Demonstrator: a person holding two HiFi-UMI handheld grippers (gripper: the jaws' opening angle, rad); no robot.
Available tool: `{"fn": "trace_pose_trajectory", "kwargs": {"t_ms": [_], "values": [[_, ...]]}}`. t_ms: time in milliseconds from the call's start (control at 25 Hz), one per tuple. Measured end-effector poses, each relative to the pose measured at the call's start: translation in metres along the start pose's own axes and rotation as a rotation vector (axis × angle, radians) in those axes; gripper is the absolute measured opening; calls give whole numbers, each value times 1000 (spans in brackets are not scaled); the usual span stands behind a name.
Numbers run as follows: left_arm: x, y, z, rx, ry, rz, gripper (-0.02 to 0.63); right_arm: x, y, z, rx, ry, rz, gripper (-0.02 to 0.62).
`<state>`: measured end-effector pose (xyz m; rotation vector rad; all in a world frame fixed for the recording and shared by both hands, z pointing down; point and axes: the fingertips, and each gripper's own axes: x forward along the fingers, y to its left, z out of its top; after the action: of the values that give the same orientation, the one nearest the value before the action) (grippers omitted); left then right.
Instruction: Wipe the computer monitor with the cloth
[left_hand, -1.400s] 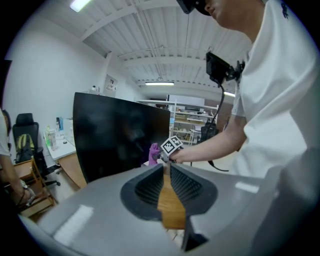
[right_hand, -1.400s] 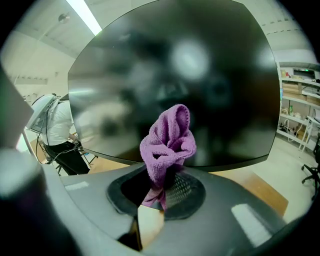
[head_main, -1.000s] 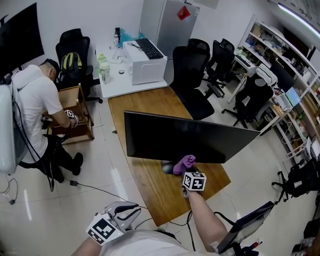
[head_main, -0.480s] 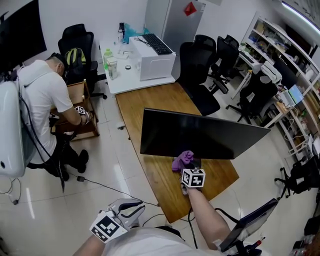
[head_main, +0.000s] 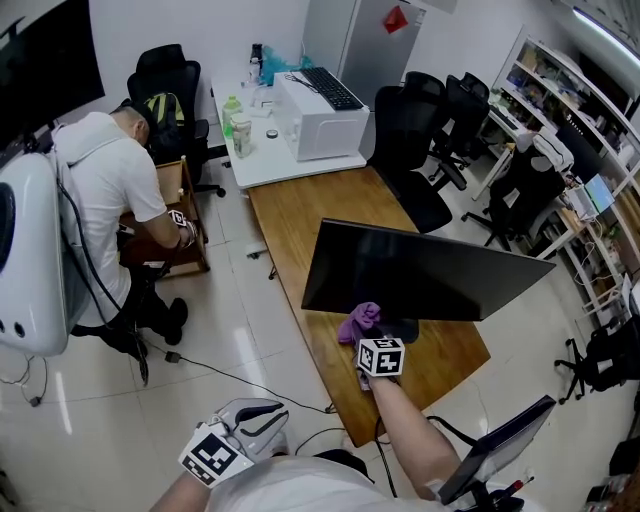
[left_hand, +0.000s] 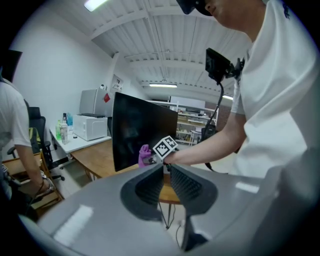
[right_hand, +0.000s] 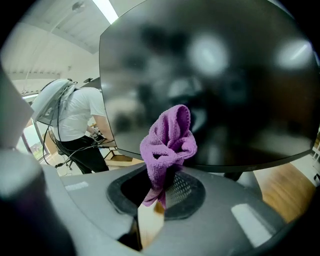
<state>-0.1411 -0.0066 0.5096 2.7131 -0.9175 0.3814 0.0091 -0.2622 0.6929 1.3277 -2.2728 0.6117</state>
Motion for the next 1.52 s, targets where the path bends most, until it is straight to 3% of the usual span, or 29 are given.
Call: {"fn": "trace_pose_trajectory", "kwargs": {"t_ms": [840, 1520], "values": [[-34, 24, -9, -29, -10, 53, 64, 37, 91, 14, -85, 22, 132, 51], [-34, 27, 3, -25, -61, 52, 64, 5, 130, 89, -149, -57, 189, 51]]}}
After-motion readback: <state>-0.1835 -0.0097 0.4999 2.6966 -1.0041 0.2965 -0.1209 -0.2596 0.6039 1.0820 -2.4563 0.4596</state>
